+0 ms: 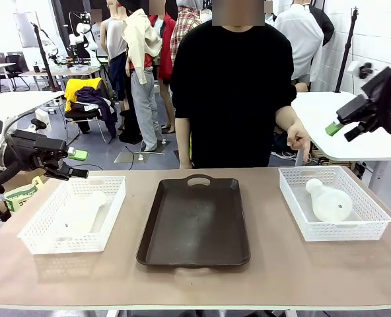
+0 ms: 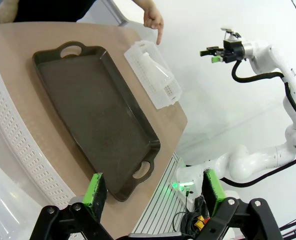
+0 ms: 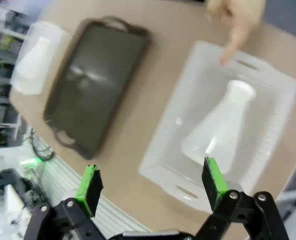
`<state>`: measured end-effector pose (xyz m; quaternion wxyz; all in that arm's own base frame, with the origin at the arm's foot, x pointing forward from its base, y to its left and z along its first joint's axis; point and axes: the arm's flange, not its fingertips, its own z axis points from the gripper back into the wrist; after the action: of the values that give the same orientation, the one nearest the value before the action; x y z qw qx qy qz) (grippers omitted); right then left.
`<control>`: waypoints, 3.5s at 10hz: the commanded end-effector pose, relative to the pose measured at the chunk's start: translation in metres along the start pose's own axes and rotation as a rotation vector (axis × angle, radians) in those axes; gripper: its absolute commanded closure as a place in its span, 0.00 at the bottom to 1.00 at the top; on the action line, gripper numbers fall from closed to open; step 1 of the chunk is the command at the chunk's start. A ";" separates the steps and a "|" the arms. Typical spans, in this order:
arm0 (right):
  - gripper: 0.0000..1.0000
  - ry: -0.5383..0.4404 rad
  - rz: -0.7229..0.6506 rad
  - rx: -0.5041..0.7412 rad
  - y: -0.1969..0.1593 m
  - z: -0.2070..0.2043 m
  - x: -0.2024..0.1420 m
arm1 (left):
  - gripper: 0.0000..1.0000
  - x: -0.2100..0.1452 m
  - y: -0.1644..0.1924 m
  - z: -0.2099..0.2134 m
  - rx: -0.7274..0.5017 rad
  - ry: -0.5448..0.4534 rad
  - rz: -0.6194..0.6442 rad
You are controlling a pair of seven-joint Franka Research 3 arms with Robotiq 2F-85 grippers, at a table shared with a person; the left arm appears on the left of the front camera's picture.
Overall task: Prepare the laboratory tools.
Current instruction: Pick up the Big flask that the person points to.
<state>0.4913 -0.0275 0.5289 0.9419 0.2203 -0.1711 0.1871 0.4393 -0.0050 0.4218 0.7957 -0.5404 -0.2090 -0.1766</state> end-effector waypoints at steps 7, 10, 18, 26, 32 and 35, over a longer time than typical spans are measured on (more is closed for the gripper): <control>0.00 0.175 -0.234 -0.459 -0.038 -0.149 0.059 | 0.00 0.000 -0.001 0.001 -0.010 -0.005 -0.005; 0.00 0.177 -0.300 -0.477 -0.055 -0.180 0.058 | 0.00 0.000 -0.001 0.001 -0.010 -0.005 -0.005; 0.00 0.239 -0.362 -0.532 -0.078 -0.223 0.050 | 0.00 0.000 -0.001 0.001 -0.010 -0.005 -0.005; 0.80 0.266 -0.401 -0.525 -0.081 -0.227 0.049 | 0.00 0.000 -0.001 0.001 -0.010 -0.005 -0.005; 1.00 0.252 -0.386 -0.495 -0.081 -0.221 0.044 | 0.00 0.000 -0.001 0.001 -0.010 -0.005 -0.005; 1.00 0.252 -0.386 -0.495 -0.081 -0.221 0.044 | 0.00 0.000 -0.001 0.001 -0.010 -0.005 -0.005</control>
<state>0.6177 0.0215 0.3331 0.9986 -0.0123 -0.0492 -0.0173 0.4393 -0.0053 0.4213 0.7959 -0.5403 -0.2084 -0.1766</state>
